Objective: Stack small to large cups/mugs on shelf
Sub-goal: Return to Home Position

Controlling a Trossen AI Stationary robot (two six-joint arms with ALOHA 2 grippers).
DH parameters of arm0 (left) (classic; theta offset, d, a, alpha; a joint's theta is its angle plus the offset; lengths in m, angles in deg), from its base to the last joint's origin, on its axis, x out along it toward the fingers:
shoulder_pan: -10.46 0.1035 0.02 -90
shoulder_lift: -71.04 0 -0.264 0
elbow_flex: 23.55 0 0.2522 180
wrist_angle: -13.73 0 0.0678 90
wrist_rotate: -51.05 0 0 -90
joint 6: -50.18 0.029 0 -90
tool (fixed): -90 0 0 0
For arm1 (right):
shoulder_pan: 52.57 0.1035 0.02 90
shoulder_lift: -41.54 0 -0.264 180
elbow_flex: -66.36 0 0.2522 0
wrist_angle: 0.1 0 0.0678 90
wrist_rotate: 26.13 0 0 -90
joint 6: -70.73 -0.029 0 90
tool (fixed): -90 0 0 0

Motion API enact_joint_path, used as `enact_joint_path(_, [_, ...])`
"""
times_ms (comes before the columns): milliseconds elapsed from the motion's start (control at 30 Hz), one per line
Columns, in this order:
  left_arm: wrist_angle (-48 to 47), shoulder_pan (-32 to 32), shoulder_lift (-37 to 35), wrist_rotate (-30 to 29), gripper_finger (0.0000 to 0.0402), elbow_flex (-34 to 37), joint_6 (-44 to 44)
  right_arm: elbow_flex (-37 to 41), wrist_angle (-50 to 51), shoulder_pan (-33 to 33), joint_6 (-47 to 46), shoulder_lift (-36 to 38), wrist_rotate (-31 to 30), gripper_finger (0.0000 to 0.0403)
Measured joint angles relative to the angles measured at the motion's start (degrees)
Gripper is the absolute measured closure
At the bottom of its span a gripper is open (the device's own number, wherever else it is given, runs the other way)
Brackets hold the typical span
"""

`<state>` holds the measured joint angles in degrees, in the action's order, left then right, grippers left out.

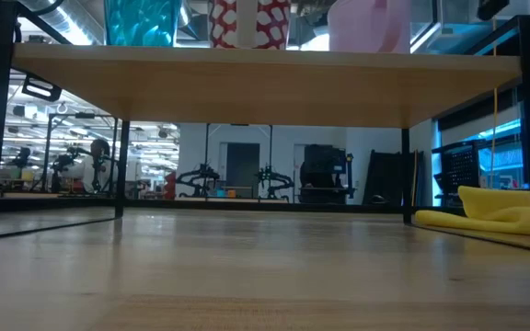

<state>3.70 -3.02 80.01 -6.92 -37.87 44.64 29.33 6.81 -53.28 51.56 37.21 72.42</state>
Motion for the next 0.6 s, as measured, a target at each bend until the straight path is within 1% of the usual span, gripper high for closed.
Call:
enact_joint_path(200, [0.02,0.00,0.00,0.00,0.0374,0.00,0.00,6.32,-10.52,0.00,1.27,0.78,-0.02,0.0390])
enact_joint_path(433, [0.01,0.01,0.01,0.00,0.0374,0.00,-0.01,13.55,-25.55,-0.02,3.44,0.73,-0.02,0.0390])
enact_joint_path(500, [0.00,0.01,0.00,0.00,0.0374,0.00,-0.01,15.21,-27.70,-0.02,3.45,0.73,-0.74,0.0390])
enact_joint_path(600, [0.00,0.02,0.00,0.00,0.0374,0.00,0.00,17.35,-29.58,-0.02,2.65,0.73,-3.37,0.0390])
